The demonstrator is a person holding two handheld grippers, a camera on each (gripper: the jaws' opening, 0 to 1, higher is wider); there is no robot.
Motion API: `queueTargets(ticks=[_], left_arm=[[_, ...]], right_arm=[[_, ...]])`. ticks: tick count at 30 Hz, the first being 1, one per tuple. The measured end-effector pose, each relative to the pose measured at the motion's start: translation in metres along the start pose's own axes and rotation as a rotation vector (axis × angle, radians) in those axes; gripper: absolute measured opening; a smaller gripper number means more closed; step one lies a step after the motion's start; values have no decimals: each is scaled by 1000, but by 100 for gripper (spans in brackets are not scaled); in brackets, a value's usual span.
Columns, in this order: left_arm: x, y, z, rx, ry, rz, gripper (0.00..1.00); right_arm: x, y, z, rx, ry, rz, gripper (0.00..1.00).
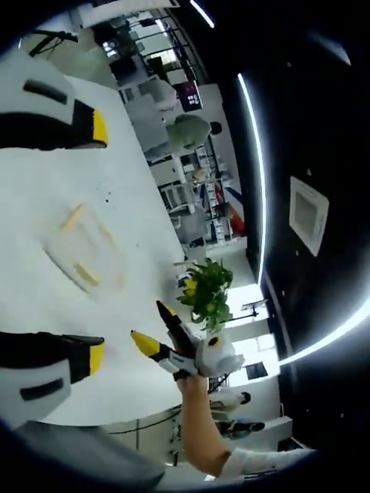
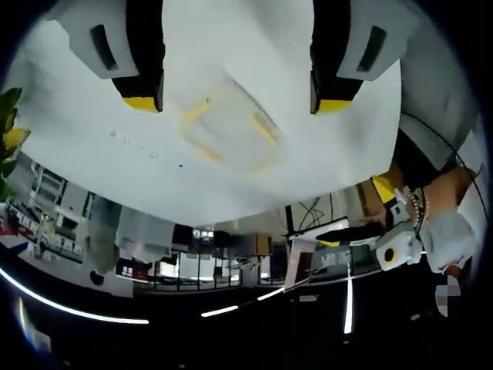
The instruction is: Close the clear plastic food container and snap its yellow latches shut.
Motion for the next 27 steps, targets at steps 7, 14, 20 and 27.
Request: queueTargets(ticks=[7, 14, 20, 27], left_arm=[[13, -51, 14, -49, -8, -30, 99], [24, -95, 26, -81, -63, -3, 99], [40, -118, 36, -87, -136, 17, 98], [52, -125, 33, -106, -152, -19, 96]], right_arm=[[4, -32, -35, 71, -4, 68, 76], [22, -50, -65, 134, 13, 116, 75], [27, -59, -88, 152, 61, 167, 75], [31, -59, -110, 189, 41, 166, 76]])
Point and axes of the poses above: the point that each gripper's makers call its tool centre point, and the gripper's own axes: y roughly forward along the fingers, z roughly to its right, x roughly out of its underside, the point moved 9 cm from there along -y, roughly backward along the fingers, and after that the axes turned 3 degrees about -x, right-handed, at the moved point
